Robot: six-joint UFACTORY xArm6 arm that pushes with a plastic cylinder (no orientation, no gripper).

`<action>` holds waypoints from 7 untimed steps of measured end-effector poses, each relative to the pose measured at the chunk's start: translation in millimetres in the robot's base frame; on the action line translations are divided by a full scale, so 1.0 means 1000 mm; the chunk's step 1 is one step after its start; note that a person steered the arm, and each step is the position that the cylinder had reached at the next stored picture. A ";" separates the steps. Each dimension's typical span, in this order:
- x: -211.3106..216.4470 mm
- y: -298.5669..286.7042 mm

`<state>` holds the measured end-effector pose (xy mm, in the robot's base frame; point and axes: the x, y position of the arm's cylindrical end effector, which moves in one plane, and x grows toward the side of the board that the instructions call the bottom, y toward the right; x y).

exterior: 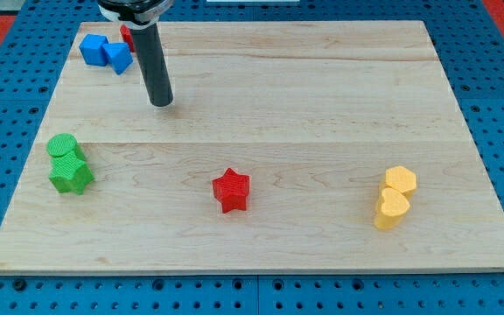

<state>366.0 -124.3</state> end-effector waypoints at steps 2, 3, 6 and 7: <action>0.000 0.020; 0.000 -0.006; 0.000 -0.144; -0.009 -0.146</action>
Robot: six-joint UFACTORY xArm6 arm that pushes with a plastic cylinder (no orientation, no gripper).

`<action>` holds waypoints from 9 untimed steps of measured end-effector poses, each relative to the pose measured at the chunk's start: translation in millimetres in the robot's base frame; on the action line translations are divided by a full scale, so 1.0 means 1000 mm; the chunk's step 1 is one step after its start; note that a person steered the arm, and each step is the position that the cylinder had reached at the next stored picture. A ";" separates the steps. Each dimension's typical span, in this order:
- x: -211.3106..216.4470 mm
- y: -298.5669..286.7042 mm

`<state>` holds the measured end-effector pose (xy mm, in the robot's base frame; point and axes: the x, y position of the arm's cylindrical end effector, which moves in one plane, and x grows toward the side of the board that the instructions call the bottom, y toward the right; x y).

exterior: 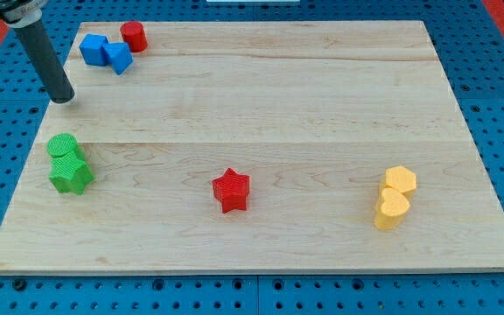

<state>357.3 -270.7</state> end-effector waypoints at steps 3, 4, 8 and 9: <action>-0.032 -0.034; -0.068 -0.026; -0.104 0.059; -0.082 0.074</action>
